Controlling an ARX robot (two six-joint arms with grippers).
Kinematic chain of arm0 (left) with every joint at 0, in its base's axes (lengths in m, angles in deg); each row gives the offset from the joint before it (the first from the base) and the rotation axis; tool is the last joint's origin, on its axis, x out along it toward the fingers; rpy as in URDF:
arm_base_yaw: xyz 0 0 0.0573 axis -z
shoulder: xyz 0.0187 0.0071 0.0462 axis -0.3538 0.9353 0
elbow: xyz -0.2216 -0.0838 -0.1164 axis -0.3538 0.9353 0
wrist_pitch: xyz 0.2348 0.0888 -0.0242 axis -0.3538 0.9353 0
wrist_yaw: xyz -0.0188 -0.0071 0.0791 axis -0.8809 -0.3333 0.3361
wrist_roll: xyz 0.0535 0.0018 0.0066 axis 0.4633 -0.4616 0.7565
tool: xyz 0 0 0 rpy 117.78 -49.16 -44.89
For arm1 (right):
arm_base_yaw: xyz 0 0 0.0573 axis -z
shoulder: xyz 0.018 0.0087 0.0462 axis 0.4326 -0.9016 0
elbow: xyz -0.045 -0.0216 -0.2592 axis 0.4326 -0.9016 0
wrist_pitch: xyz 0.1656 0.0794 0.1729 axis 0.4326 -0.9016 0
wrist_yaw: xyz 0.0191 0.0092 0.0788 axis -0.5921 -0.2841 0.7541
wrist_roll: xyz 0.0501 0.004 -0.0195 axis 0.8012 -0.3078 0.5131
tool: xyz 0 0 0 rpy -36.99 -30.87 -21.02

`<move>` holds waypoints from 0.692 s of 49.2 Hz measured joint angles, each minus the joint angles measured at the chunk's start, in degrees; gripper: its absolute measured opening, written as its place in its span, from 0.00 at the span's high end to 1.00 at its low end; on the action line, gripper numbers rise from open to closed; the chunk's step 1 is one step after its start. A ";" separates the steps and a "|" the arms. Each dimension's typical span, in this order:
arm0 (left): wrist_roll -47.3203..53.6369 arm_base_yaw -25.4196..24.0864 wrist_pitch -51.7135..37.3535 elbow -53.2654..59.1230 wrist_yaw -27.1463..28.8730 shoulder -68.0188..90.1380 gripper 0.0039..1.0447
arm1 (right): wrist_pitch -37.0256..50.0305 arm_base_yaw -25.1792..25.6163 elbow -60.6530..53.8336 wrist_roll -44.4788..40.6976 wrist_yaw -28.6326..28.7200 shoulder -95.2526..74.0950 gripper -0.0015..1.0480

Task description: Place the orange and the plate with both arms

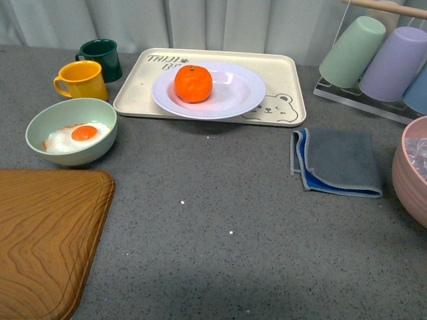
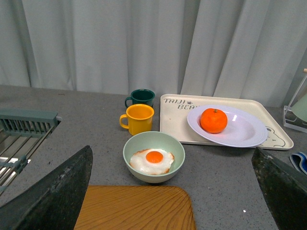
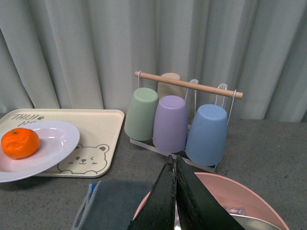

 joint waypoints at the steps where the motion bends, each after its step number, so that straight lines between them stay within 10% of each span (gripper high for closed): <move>1: 0.00 0.00 0.00 -0.02 0.00 0.00 0.06 | -0.79 0.00 -0.61 0.00 0.04 1.40 0.99; 34: 0.00 0.02 0.00 0.00 0.00 0.00 0.06 | -25.46 0.00 -7.28 0.02 0.24 33.24 0.99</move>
